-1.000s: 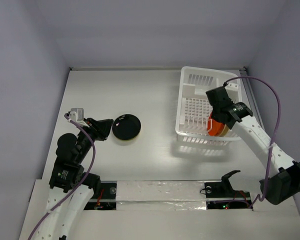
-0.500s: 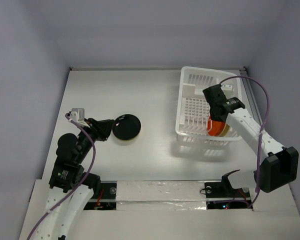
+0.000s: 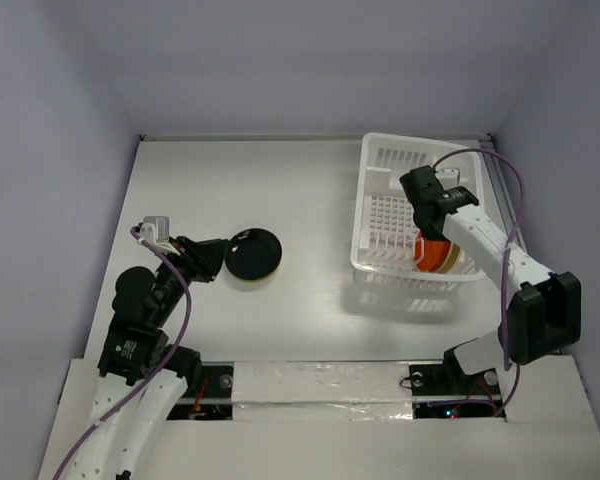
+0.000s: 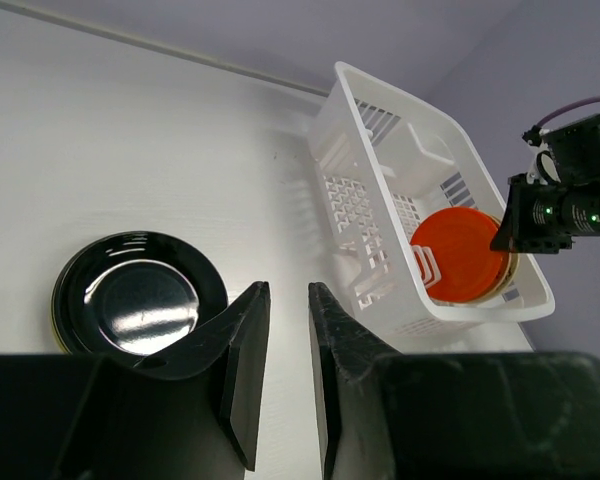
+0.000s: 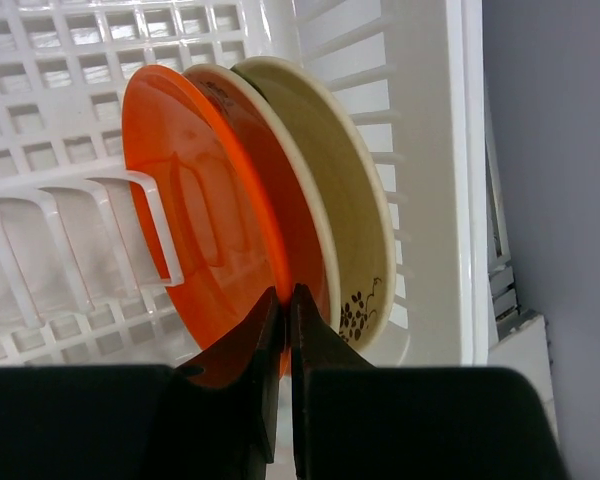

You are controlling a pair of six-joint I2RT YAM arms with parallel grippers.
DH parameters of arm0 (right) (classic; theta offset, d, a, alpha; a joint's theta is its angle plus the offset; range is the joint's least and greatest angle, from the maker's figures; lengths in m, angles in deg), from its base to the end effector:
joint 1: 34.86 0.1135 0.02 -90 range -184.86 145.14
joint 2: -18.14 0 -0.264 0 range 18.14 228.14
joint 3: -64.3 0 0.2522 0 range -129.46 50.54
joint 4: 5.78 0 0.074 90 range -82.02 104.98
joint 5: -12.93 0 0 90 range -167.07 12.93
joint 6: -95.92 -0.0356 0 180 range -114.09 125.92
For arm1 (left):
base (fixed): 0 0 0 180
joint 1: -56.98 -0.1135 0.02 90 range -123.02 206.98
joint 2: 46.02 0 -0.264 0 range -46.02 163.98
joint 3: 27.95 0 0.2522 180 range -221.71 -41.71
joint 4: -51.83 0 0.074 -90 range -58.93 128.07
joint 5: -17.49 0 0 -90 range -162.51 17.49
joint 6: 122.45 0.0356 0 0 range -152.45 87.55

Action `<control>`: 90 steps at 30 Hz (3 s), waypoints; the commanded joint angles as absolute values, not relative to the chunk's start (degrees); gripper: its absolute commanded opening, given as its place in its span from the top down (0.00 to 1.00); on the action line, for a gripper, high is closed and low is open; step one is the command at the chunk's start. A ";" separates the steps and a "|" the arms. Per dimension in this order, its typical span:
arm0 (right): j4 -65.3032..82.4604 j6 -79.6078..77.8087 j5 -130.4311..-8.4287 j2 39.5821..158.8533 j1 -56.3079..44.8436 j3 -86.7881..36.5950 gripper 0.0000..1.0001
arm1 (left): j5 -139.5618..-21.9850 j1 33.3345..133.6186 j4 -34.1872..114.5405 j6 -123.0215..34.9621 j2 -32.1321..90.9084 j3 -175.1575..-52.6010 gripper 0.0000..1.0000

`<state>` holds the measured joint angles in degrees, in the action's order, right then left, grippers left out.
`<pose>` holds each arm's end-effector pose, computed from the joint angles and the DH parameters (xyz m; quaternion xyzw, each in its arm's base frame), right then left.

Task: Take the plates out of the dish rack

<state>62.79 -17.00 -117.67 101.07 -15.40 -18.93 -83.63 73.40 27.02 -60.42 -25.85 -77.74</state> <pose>0.2690 0.0705 0.2830 0.0932 0.9187 -0.2538 0.2880 0.0940 -0.0348 0.3383 0.0032 0.6774 -0.3375 0.6536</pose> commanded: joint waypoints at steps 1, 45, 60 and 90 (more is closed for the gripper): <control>63.96 -16.76 -118.29 102.33 -15.87 -22.41 0.98 | -83.94 73.59 28.75 -60.31 -26.50 -78.63 0.80; 58.91 -18.08 -115.69 93.90 4.07 -41.68 1.00 | -82.80 75.26 28.49 -60.66 -27.21 -78.62 0.77; 19.59 -31.86 -82.53 122.00 13.92 -38.14 1.00 | -82.53 74.73 28.23 -60.66 -26.24 -78.71 0.72; 41.62 -30.55 -114.74 103.50 14.72 -26.55 1.00 | -82.88 74.73 28.40 -60.66 -27.12 -78.62 0.71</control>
